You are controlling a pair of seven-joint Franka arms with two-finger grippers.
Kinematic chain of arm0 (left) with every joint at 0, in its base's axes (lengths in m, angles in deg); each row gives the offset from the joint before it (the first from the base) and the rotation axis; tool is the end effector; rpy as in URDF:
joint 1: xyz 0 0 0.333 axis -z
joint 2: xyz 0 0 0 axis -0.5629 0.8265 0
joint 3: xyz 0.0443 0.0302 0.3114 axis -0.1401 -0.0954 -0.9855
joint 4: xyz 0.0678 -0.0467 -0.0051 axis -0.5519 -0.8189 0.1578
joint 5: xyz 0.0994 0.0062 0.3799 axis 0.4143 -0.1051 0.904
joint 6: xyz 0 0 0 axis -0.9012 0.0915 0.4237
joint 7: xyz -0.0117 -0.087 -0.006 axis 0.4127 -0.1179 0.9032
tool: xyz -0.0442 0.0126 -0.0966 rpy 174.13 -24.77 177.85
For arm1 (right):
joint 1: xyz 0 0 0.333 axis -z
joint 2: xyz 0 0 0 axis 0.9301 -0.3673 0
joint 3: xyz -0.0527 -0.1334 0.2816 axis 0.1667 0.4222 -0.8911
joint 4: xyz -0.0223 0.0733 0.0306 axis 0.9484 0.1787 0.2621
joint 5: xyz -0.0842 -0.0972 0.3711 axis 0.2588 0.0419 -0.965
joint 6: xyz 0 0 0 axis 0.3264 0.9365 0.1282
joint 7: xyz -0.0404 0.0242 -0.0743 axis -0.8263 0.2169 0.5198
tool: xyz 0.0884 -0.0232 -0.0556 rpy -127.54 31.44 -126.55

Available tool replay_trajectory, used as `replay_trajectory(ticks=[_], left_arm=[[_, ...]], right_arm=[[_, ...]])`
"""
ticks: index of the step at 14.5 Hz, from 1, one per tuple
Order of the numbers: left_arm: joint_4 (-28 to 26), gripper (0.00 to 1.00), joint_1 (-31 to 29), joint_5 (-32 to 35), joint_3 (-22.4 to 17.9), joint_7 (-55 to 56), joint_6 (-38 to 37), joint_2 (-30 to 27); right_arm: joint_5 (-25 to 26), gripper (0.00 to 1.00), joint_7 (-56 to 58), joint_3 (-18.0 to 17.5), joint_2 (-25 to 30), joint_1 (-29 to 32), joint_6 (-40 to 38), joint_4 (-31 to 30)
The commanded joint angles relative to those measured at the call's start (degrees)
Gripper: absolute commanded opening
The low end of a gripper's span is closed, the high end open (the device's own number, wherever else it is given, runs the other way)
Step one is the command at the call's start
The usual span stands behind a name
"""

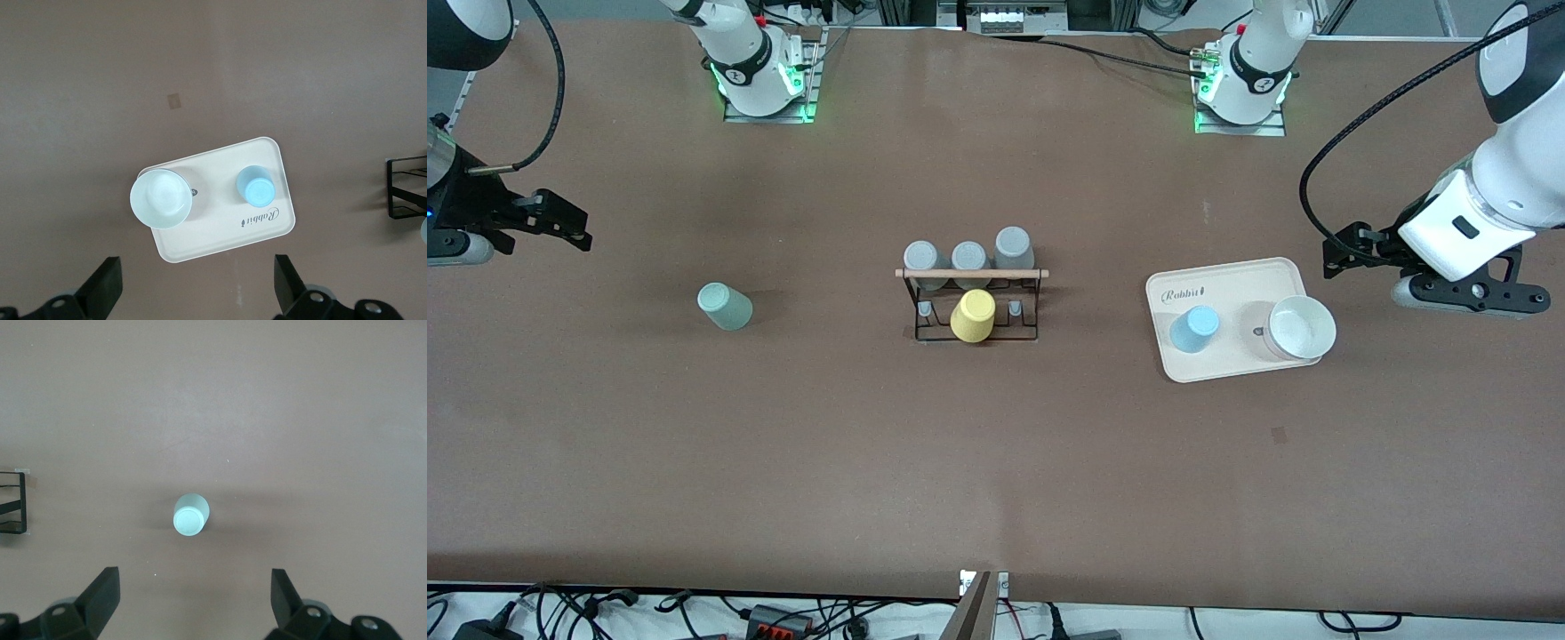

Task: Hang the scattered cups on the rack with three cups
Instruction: 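Reach to the blue cup on the white tray and grasp it with the left gripper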

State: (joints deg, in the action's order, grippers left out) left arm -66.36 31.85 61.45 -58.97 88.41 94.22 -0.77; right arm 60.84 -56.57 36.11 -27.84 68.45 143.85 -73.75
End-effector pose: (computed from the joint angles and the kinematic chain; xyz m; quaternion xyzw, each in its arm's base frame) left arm 0.6011 -0.0667 0.5690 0.9987 -0.0469 -0.0168 0.0052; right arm 0.5688 -0.0107 0.5740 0.9993 0.0332 0.0101 0.0138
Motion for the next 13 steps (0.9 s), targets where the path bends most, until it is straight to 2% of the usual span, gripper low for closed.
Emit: replay_trajectory(ticks=[1, 7, 11, 13], left_arm=[[-1.06, 1.0, -0.49, 0.67, 0.38, -1.21, 0.48, -1.16], [0.08, 1.0, -0.32, 0.75, 0.21, -1.03, 0.57, 0.76], [0.87, 1.0, 0.99, 0.75, 0.47, -0.95, 1.79, 8.39], [1.14, 1.0, 2.4, 0.67, 0.38, -0.42, 7.83, 13.66]], right_arm=[[0.14, 1.0, -0.82, -0.49, 1.81, 0.62, -1.23, -0.66], [0.14, 1.0, -0.82, -0.31, 1.73, 0.62, -1.41, -0.22], [0.14, 1.0, -0.82, -0.49, 1.47, 0.62, -1.4, -0.22], [0.14, 1.0, -0.82, -0.49, 1.29, 0.62, -1.4, -0.22]])
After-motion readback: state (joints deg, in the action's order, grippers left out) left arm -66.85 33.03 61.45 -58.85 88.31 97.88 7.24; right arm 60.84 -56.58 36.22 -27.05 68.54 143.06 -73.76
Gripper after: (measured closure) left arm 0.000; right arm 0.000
